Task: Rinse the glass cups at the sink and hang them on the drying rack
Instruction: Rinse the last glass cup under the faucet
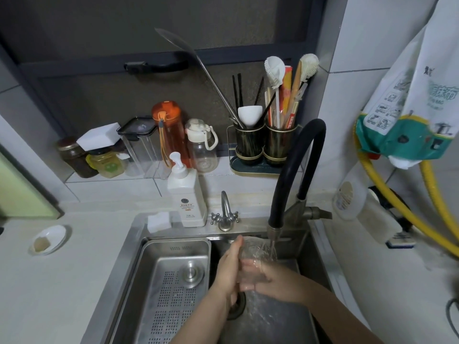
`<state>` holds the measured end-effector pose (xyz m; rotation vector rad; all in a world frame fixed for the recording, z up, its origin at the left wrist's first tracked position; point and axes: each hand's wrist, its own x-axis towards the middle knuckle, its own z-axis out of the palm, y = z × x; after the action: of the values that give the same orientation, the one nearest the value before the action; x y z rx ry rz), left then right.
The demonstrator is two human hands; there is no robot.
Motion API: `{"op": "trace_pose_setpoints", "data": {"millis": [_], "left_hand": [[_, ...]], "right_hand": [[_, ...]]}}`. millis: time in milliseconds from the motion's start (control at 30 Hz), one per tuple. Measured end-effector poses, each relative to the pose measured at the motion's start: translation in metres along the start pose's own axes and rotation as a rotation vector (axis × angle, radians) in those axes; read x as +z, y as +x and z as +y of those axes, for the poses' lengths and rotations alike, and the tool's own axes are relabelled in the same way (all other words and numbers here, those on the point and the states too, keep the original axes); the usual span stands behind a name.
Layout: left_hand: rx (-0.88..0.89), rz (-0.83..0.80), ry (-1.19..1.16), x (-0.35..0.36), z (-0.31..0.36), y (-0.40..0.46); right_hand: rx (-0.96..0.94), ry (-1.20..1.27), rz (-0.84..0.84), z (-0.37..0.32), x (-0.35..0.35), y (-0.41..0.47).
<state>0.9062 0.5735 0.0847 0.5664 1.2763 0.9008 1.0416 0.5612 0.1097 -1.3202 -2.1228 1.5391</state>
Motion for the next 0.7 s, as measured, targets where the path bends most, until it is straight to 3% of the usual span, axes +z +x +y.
{"op": "trace_pose_setpoints", "data": {"millis": [167, 233, 300, 433, 567, 700], "left_hand": [[0.002, -0.092, 0.040, 0.004, -0.004, -0.003], [-0.007, -0.098, 0.122, 0.001, 0.002, -0.002], [-0.002, -0.108, 0.214, -0.002, 0.006, -0.002], [0.279, -0.235, 0.560, -0.020, 0.011, -0.007], [0.511, -0.420, 1.228, -0.029, 0.018, -0.006], [0.673, -0.364, 1.360, -0.021, 0.021, -0.004]], "right_hand": [[-0.014, 0.018, 0.075, -0.009, -0.007, -0.003], [-0.017, 0.039, 0.020, -0.011, -0.010, -0.005], [-0.003, -0.058, 0.051, -0.007, -0.010, -0.008], [0.006, -0.280, 0.050, 0.004, -0.020, -0.014], [0.036, -0.410, 0.004, 0.001, -0.030, -0.014], [-0.011, -0.550, -0.062, -0.015, -0.031, -0.015]]}}
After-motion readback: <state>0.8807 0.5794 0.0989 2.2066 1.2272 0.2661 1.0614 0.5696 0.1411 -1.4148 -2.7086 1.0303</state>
